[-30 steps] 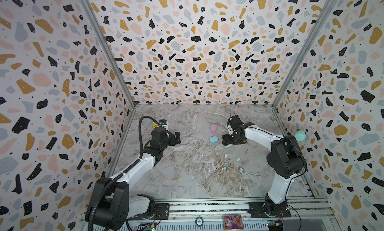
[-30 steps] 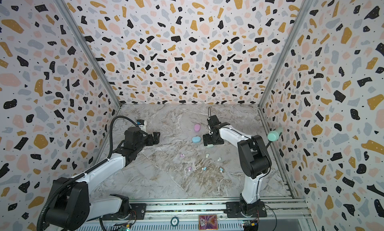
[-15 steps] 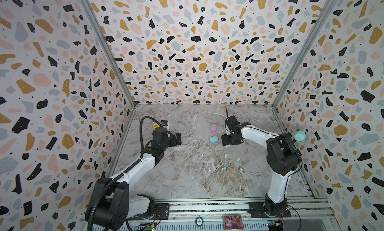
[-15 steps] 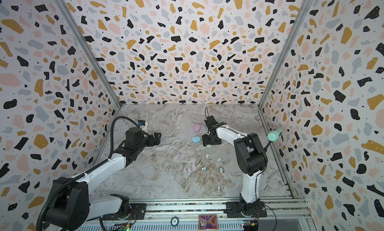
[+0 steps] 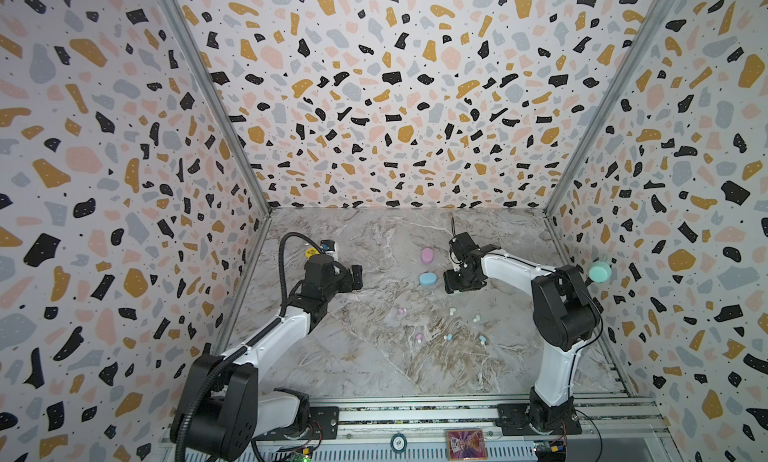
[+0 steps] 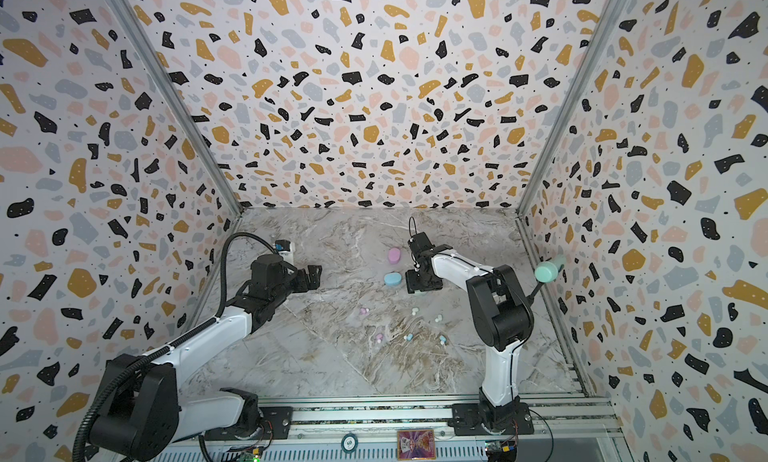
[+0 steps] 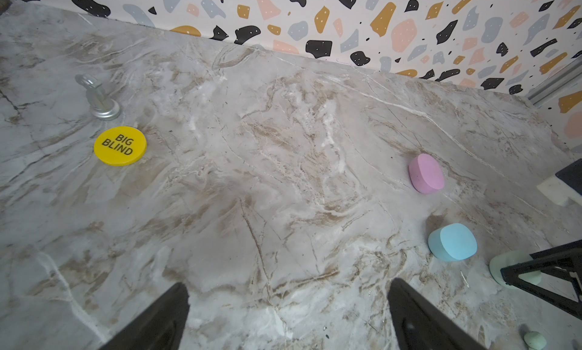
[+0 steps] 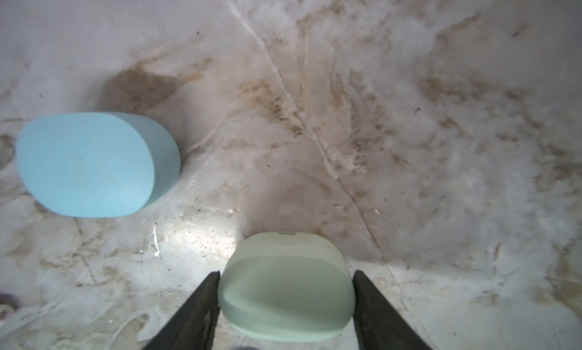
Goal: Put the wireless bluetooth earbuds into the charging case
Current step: 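Reach the right gripper down over the mint-green case while the left arm rises, then close the right gripper on the mint-green case and lift it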
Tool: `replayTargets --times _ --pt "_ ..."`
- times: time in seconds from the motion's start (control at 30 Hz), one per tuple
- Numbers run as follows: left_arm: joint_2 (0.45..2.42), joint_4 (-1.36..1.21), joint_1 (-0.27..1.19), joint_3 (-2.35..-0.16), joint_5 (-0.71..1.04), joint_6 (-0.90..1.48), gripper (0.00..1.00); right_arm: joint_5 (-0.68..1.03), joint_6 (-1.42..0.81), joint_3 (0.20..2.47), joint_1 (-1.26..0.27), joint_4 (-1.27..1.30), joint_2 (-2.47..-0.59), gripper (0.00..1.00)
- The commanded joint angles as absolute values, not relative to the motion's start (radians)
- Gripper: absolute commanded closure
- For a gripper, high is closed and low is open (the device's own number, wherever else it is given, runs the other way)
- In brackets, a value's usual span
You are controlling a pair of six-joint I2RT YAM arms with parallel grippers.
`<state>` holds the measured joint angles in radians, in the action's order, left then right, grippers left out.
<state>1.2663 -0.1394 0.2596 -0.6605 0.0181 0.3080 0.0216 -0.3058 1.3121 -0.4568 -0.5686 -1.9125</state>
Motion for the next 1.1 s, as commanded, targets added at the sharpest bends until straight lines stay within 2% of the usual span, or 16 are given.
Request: replayTargets --times 0.0,0.2,0.33,0.67,0.9,1.07 --pt "1.265 -0.172 0.265 -0.651 0.025 0.317 0.00 0.000 -0.314 1.327 -0.463 -0.590 -1.907 0.38" --pt "1.259 -0.175 0.277 -0.647 0.033 0.301 0.00 -0.004 -0.313 1.343 -0.463 -0.616 -1.873 0.44" --pt "1.269 -0.212 0.319 -0.642 0.050 0.263 0.00 0.007 -0.311 1.366 -0.465 -0.665 -1.835 0.44" --pt "1.351 -0.390 0.526 -0.641 0.139 0.136 0.00 0.120 -0.322 1.461 -0.475 -0.845 -1.696 0.45" --pt "1.374 -0.641 0.604 -0.593 0.285 0.062 0.00 0.204 -0.327 1.586 -0.508 -0.985 -1.651 0.46" --pt "1.412 -0.687 0.622 -0.628 0.411 -0.024 0.00 0.247 -0.330 1.701 -0.555 -1.077 -1.656 0.46"
